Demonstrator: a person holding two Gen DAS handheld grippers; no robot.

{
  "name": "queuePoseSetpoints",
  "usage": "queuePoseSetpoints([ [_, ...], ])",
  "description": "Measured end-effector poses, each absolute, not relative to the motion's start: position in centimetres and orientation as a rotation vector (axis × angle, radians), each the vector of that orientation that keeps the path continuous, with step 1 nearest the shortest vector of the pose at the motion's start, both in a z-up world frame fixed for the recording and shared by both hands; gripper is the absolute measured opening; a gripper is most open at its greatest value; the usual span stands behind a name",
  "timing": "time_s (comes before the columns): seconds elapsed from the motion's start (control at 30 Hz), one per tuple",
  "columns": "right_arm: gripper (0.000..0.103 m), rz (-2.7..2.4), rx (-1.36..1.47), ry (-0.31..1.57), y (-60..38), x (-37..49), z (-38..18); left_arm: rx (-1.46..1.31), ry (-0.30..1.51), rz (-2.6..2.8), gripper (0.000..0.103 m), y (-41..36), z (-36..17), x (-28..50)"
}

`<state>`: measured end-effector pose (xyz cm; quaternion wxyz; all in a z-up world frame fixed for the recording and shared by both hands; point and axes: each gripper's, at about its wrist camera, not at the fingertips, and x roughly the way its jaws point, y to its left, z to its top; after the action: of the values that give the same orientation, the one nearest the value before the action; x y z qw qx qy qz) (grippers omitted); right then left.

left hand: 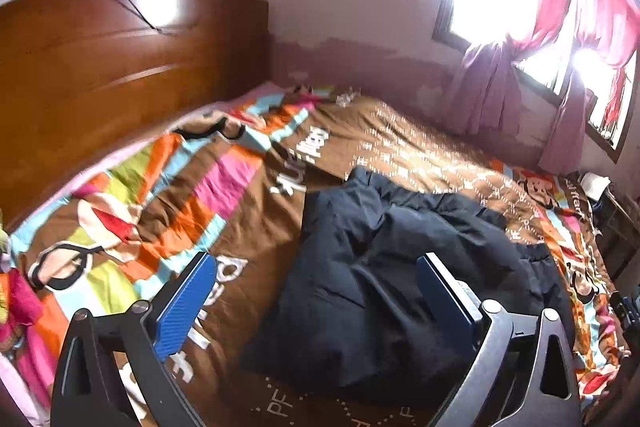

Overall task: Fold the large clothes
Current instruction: 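Lower the folded jacket onto the duvet and open both tools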

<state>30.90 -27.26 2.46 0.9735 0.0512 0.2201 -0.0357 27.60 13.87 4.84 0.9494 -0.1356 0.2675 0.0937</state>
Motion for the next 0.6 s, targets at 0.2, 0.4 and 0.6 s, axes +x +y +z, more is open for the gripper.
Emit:
queuePoseSetpoints([
  [0.2, 0.1, -0.044, 0.126, 0.35, -26.3, 27.2, 4.0, -0.271, 0.479, 0.145, 0.103, 12.9, 7.0, 24.5],
  [0.4, 0.102, 0.035, 0.138, 0.257, -24.5, 23.6, 4.9, -0.302, 0.385, 0.076, 0.103, 11.3, 8.7, 20.5],
  [0.6, 0.102, 0.062, 0.068, 0.205, -22.0, 20.8, 5.8, -0.19, 0.29, 0.061, 0.103, 8.8, 9.8, 17.1],
])
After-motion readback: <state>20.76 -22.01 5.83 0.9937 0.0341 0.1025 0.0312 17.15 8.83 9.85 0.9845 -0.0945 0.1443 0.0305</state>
